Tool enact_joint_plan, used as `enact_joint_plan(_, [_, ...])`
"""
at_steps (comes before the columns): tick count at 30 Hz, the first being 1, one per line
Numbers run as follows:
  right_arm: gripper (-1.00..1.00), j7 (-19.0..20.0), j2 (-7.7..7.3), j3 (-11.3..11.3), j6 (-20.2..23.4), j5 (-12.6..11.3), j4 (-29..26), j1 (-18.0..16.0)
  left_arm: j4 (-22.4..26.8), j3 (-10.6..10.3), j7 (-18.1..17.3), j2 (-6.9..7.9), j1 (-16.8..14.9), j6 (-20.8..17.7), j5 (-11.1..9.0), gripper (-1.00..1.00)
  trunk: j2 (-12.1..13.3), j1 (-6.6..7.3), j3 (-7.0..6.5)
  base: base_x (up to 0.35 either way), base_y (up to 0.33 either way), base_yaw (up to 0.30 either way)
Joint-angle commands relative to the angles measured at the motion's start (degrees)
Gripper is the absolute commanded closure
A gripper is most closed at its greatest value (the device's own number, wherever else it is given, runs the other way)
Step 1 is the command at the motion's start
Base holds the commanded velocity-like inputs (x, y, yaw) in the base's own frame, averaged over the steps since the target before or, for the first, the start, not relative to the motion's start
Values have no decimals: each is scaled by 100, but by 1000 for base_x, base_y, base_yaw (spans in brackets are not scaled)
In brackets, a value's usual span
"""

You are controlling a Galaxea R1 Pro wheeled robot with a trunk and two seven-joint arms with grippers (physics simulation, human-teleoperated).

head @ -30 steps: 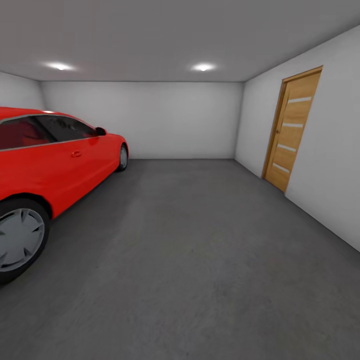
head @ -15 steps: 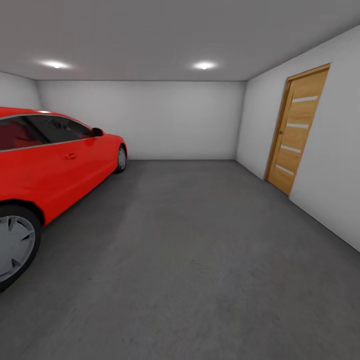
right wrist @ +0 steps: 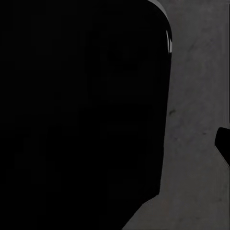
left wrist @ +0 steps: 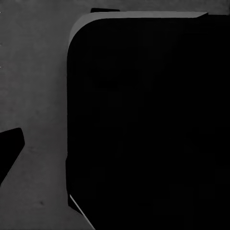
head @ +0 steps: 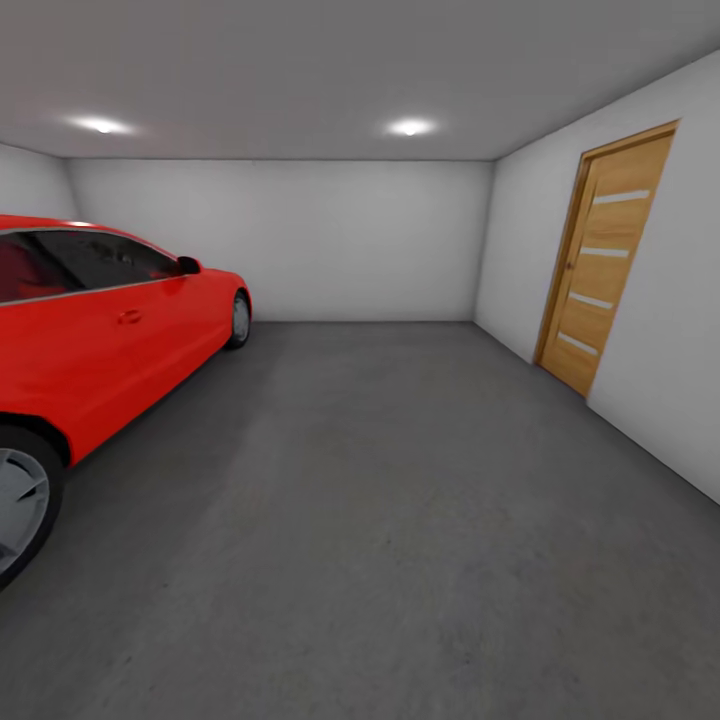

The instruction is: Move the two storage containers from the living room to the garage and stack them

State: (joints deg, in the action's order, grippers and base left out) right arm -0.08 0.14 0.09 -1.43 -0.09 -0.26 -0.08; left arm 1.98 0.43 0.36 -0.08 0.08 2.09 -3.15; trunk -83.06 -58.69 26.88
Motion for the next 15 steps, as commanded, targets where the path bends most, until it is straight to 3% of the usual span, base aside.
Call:
enact_joint_plan(1, [-100,-1,0,0,-15,-1,0,-1,4,1,2,-1,1,11,-59,-100,-2,-3,4,322,0,0])
enact_joint_plan(15, [-100,-1,-2,0,-15,0,0,-1,4,1,11,0,1,11,-114,-100,-2,-3,4,322,0,0])
